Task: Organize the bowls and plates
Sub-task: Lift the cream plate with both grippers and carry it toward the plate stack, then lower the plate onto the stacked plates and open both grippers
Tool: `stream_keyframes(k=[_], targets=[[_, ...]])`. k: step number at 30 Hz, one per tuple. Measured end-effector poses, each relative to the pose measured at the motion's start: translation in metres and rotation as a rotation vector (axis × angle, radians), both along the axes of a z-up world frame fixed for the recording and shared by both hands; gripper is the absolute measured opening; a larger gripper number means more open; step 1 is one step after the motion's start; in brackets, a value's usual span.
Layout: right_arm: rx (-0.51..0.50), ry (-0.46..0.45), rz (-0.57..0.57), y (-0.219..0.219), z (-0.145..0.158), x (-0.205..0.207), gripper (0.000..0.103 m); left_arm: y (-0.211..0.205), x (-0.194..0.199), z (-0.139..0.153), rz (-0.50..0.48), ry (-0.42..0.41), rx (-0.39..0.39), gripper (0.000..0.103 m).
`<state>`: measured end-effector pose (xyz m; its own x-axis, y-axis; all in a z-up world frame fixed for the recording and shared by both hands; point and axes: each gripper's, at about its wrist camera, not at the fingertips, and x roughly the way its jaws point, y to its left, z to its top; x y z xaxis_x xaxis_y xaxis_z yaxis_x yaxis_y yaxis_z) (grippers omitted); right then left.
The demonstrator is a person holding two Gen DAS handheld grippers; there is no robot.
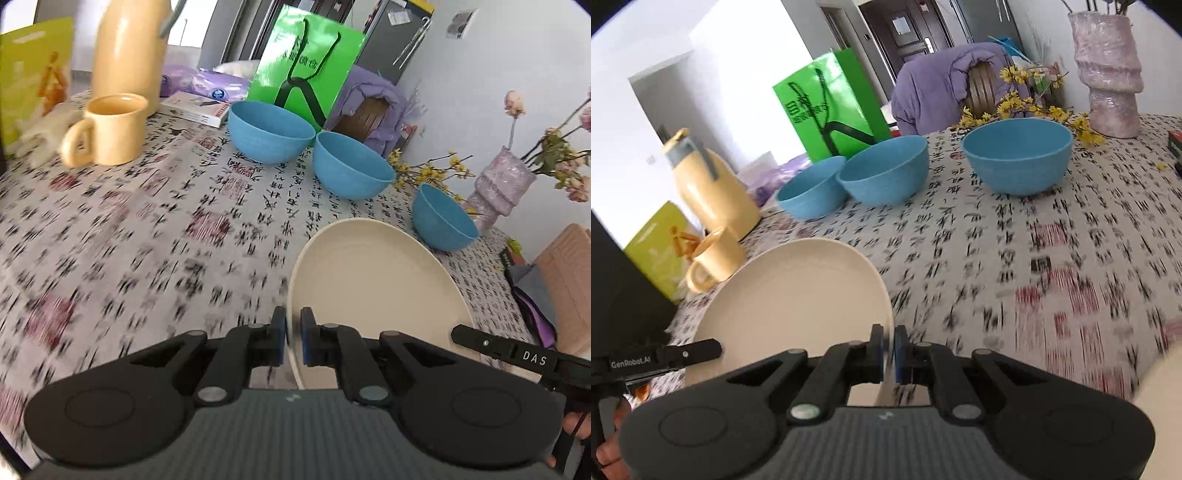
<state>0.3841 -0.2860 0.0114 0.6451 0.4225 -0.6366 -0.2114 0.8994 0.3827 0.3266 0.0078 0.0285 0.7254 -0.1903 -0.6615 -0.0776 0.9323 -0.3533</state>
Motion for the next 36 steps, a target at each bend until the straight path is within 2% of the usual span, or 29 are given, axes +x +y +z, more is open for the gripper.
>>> stream_keyframes(k=[8,12,16,24,36], targets=[[-0.036,-0.049,0.002,-0.007,-0.001,-0.101,0.005,-0.012,-0.088,-0.012,0.002,0.003,-0.029,0.008],[-0.024,-0.053,-0.008,-0.02,-0.005,-0.135,0.005,-0.023,-0.12,-0.018,-0.007,-0.007,-0.041,0.008],[-0.009,-0.055,-0.033,-0.034,-0.012,-0.156,0.005,-0.039,-0.135,-0.021,-0.022,-0.015,-0.022,0.008],[-0.006,-0.085,-0.1,-0.074,-0.01,-0.177,0.005,-0.082,-0.138,-0.016,-0.099,-0.044,-0.012,0.008],[-0.048,-0.116,-0.275,-0.168,0.006,-0.18,0.005,-0.179,-0.087,-0.013,-0.277,-0.063,-0.029,0.008]])
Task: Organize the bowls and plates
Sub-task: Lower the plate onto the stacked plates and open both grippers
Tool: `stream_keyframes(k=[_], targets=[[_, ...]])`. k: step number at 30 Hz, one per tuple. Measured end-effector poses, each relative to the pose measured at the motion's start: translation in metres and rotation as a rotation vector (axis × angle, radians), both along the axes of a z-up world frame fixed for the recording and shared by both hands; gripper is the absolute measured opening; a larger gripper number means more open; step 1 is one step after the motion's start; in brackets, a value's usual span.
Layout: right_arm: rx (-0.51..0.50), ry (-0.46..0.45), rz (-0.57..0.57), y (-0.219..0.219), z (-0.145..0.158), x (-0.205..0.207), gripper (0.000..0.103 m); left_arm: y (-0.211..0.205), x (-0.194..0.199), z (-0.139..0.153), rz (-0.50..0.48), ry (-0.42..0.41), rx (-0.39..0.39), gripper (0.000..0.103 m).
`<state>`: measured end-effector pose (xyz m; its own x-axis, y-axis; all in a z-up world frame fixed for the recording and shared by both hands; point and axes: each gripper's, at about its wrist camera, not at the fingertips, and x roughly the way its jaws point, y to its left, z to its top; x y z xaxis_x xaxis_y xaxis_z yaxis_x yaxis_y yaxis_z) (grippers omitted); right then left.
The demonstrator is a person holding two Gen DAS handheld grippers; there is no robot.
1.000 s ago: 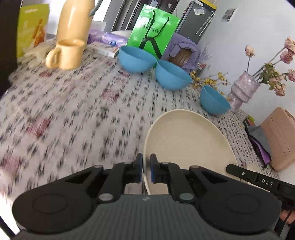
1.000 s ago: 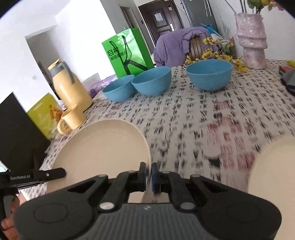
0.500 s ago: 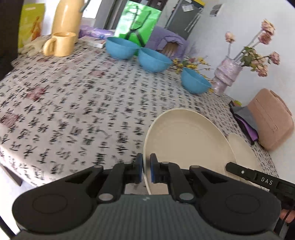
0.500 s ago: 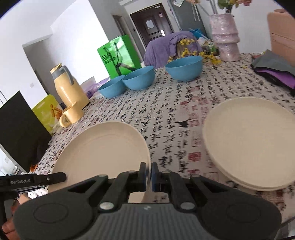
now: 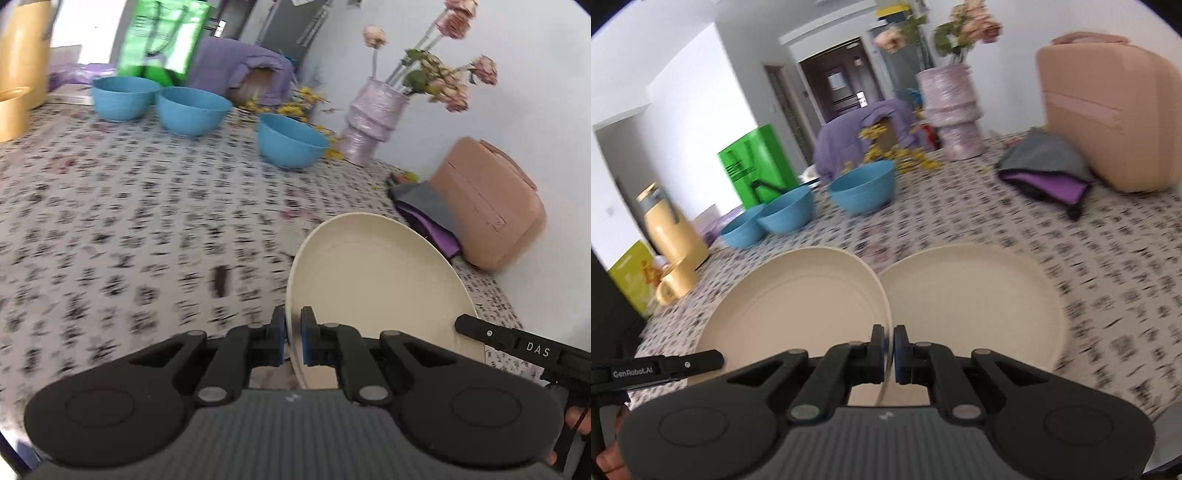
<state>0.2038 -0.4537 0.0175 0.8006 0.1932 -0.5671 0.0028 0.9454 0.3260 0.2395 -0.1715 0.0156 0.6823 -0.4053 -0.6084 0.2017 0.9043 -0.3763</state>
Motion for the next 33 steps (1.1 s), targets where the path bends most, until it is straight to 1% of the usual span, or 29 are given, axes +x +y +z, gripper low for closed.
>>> stream_keyframes(k=[8,11,14,21,25,28,33], targets=[[-0.031,0.03,-0.107,-0.057,-0.001,0.015,0.005,-0.062,0.043,-0.01,-0.1,0.049,-0.013,0.008],[-0.04,0.043,-0.135,-0.072,-0.004,0.023,0.005,-0.078,0.058,-0.017,-0.121,0.074,-0.011,0.009],[-0.045,0.058,-0.149,-0.083,-0.009,0.033,0.005,-0.088,0.067,-0.02,-0.135,0.08,0.007,0.009],[-0.038,0.089,-0.158,-0.092,-0.023,0.051,0.006,-0.1,0.083,-0.024,-0.136,0.081,0.04,0.009],[-0.037,0.091,-0.165,-0.093,-0.024,0.053,0.006,-0.105,0.084,-0.022,-0.144,0.069,0.066,0.009],[-0.069,0.074,-0.168,-0.09,-0.02,0.051,0.006,-0.11,0.083,-0.021,-0.145,0.05,0.092,0.01],[-0.079,0.074,-0.174,-0.092,-0.019,0.049,0.006,-0.116,0.082,-0.021,-0.153,0.028,0.123,0.01]])
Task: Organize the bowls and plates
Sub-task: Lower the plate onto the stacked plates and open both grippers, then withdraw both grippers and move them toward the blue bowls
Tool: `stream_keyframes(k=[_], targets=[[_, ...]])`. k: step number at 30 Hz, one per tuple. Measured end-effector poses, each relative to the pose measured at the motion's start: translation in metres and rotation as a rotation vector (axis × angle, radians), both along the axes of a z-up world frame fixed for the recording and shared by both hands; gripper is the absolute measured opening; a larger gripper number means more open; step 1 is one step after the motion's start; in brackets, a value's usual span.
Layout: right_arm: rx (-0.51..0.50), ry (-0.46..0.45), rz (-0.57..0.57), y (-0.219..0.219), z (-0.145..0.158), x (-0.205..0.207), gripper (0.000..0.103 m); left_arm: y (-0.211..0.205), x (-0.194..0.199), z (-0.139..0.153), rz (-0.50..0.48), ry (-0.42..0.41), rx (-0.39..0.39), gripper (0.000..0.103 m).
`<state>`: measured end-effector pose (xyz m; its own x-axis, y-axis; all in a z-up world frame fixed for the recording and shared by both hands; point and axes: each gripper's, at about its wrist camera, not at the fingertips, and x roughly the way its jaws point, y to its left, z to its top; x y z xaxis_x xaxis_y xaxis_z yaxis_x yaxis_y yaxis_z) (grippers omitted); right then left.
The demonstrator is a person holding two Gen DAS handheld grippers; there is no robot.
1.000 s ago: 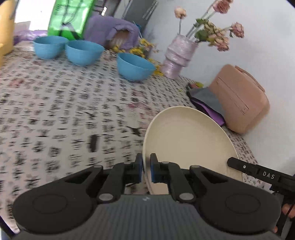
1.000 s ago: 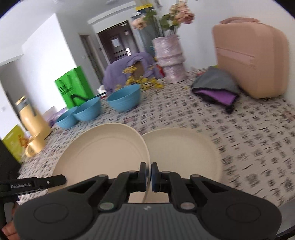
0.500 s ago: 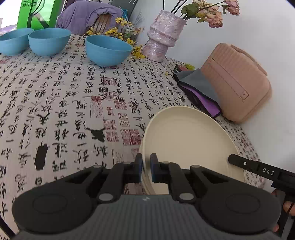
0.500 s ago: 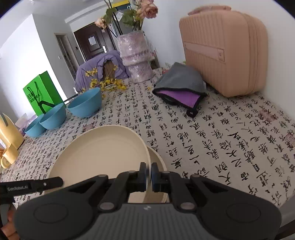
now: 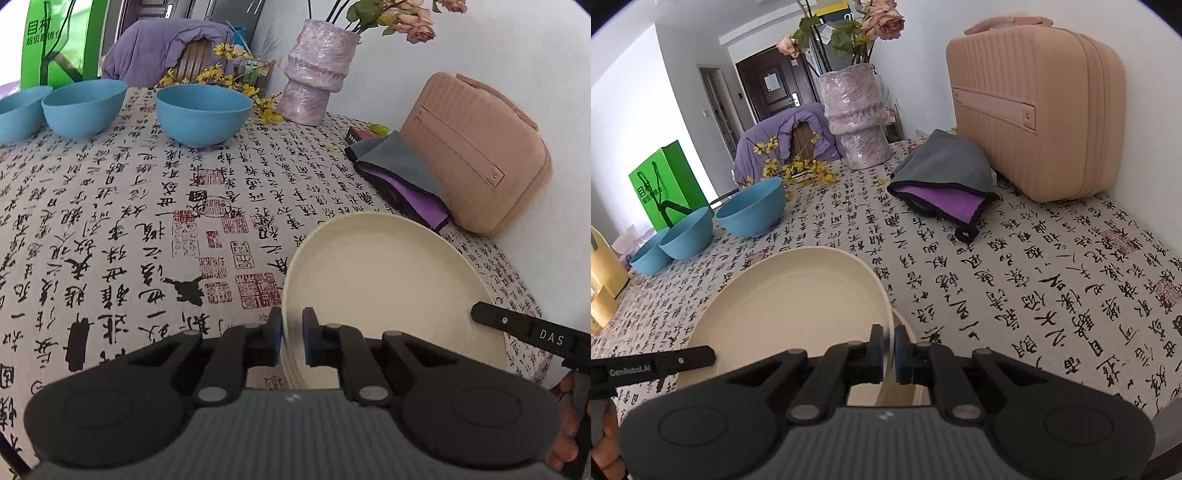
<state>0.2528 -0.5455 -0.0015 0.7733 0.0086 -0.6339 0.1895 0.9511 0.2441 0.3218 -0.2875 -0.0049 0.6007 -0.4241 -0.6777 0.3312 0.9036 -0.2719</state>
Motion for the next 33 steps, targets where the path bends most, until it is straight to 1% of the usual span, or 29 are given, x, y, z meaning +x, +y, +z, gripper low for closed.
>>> stream_keyframes(k=[3,6,9,13,15,19,20,23,25,26,27,28,29,30,31,32,33], targets=[[-0.025,0.003,-0.021,0.0,-0.003,-0.003,0.006,-0.004,-0.004,0.001,-0.01,-0.036,0.027,0.011],[-0.019,0.009,-0.029,-0.001,-0.006,-0.005,0.006,-0.01,-0.007,0.0,-0.013,-0.072,0.057,0.011],[-0.022,0.016,-0.032,-0.002,-0.008,-0.007,0.006,-0.01,-0.009,0.0,-0.017,-0.077,0.057,0.011],[-0.037,0.024,-0.014,0.0,-0.007,-0.008,0.01,-0.002,-0.014,0.004,-0.018,-0.083,0.048,0.011],[-0.062,0.023,-0.004,0.004,-0.005,-0.01,0.011,0.004,-0.018,0.008,-0.017,-0.093,0.045,0.011],[-0.062,-0.001,-0.004,0.006,0.003,-0.015,0.011,0.027,-0.032,0.02,0.004,-0.133,0.052,0.014],[-0.071,-0.01,-0.005,0.007,0.006,-0.017,0.011,0.036,-0.037,0.023,0.009,-0.152,0.052,0.017],[-0.117,-0.072,0.009,0.018,0.019,-0.029,0.011,0.061,-0.054,0.032,0.051,-0.223,0.093,0.035],[-0.136,-0.121,0.043,0.031,0.028,-0.04,0.011,0.081,-0.066,0.039,0.095,-0.272,0.126,0.038],[-0.142,-0.138,0.057,0.038,0.031,-0.044,0.012,0.091,-0.073,0.042,0.114,-0.294,0.138,0.042],[-0.155,-0.155,0.079,0.049,0.035,-0.05,0.014,0.103,-0.082,0.045,0.139,-0.316,0.145,0.05],[-0.166,-0.171,0.101,0.06,0.038,-0.055,0.016,0.111,-0.089,0.047,0.157,-0.332,0.149,0.054],[-0.171,-0.187,0.122,0.07,0.041,-0.06,0.018,0.121,-0.098,0.049,0.176,-0.354,0.157,0.062],[-0.171,-0.204,0.151,0.081,0.044,-0.065,0.023,0.131,-0.11,0.049,0.202,-0.38,0.165,0.071],[-0.17,-0.223,0.183,0.093,0.046,-0.07,0.028,0.139,-0.119,0.05,0.225,-0.397,0.169,0.076],[-0.168,-0.245,0.214,0.106,0.048,-0.077,0.031,0.148,-0.129,0.05,0.248,-0.409,0.173,0.081],[-0.17,-0.266,0.239,0.118,0.049,-0.084,0.037,0.156,-0.139,0.051,0.264,-0.417,0.178,0.082]])
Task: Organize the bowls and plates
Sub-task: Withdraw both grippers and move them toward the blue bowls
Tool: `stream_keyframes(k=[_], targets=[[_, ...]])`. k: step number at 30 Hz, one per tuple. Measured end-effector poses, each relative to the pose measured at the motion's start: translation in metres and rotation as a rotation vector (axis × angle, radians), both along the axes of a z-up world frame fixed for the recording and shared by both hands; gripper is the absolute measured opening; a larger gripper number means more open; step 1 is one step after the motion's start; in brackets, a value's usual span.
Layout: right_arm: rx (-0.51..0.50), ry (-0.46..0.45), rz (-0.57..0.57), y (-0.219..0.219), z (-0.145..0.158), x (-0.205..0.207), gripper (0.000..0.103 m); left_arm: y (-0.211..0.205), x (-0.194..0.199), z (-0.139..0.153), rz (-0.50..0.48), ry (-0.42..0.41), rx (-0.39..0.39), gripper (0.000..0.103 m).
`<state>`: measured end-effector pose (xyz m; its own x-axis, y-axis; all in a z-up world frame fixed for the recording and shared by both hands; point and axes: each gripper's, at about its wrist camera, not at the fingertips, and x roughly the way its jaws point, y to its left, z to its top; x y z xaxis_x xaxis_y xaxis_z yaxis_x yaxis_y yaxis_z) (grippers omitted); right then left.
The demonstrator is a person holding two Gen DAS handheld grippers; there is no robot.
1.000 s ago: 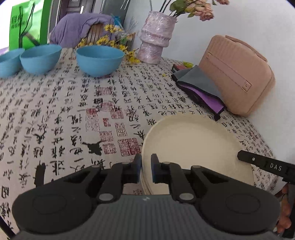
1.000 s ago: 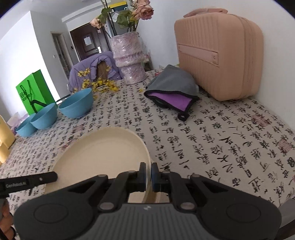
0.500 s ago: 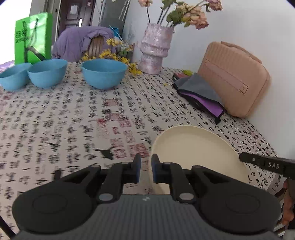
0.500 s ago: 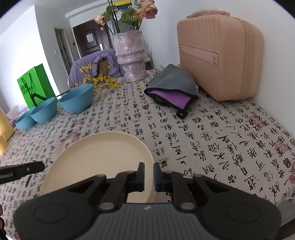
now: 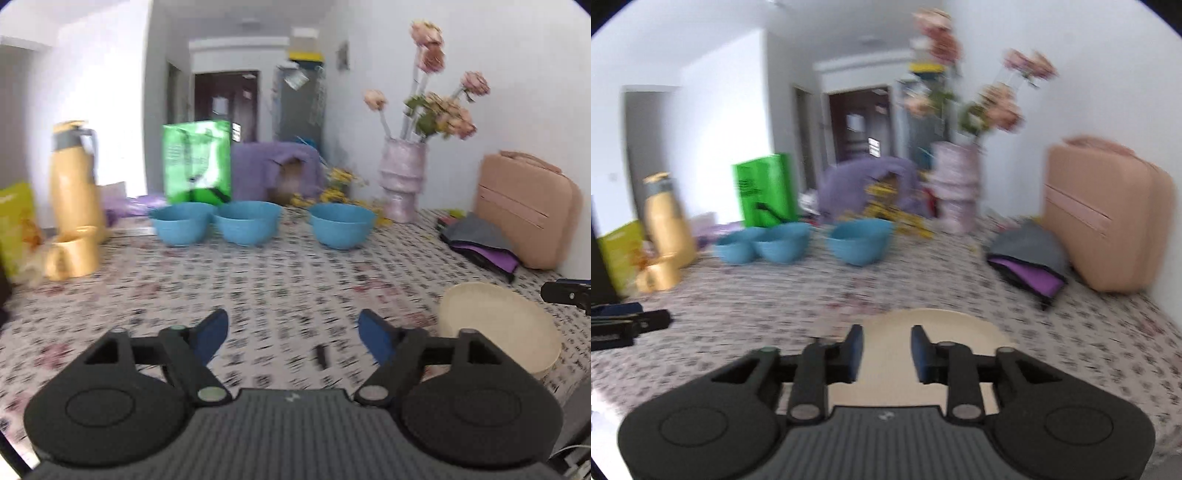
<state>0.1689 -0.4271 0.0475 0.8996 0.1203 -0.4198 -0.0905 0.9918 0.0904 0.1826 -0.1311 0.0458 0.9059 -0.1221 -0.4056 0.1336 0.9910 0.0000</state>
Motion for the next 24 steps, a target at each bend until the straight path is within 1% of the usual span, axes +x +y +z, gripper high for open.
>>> stream_keyframes(k=[1,2,3,4,5,7,9,13,17,18,21,24], targets=[[-0.003,-0.016,0.022,0.012,0.0,-0.007,0.042,0.008,-0.011,0.0,0.012,-0.005,-0.003,0.083],[-0.005,-0.033,0.049,0.025,0.001,-0.015,0.044,0.016,-0.022,0.0,0.017,-0.01,-0.006,0.086],[-0.005,-0.045,0.072,0.036,0.0,-0.021,0.049,0.022,-0.031,-0.001,0.022,-0.015,-0.007,0.09],[-0.002,-0.056,0.094,0.046,0.0,-0.028,0.056,0.029,-0.044,-0.002,0.037,-0.022,-0.01,0.093],[0.003,-0.07,0.122,0.056,-0.001,-0.035,0.06,0.035,-0.053,-0.003,0.05,-0.028,-0.011,0.098],[0.019,-0.104,0.158,0.075,-0.005,-0.051,0.076,0.044,-0.074,-0.005,0.077,-0.046,-0.01,0.1],[0.033,-0.127,0.191,0.089,-0.012,-0.063,0.081,0.053,-0.09,-0.011,0.105,-0.052,-0.015,0.101],[0.045,-0.11,0.226,0.109,-0.029,-0.083,0.084,0.07,-0.115,-0.023,0.159,-0.034,-0.039,0.103],[0.017,-0.086,0.249,0.121,-0.045,-0.102,0.085,0.085,-0.134,-0.031,0.215,-0.048,-0.047,0.103],[0.018,-0.081,0.253,0.12,-0.047,-0.105,0.086,0.088,-0.138,-0.033,0.225,-0.051,-0.053,0.103],[0.033,-0.081,0.242,0.122,-0.053,-0.114,0.093,0.093,-0.145,-0.037,0.235,-0.06,-0.04,0.103],[0.03,-0.093,0.235,0.124,-0.055,-0.118,0.093,0.093,-0.144,-0.037,0.232,-0.062,-0.034,0.103]])
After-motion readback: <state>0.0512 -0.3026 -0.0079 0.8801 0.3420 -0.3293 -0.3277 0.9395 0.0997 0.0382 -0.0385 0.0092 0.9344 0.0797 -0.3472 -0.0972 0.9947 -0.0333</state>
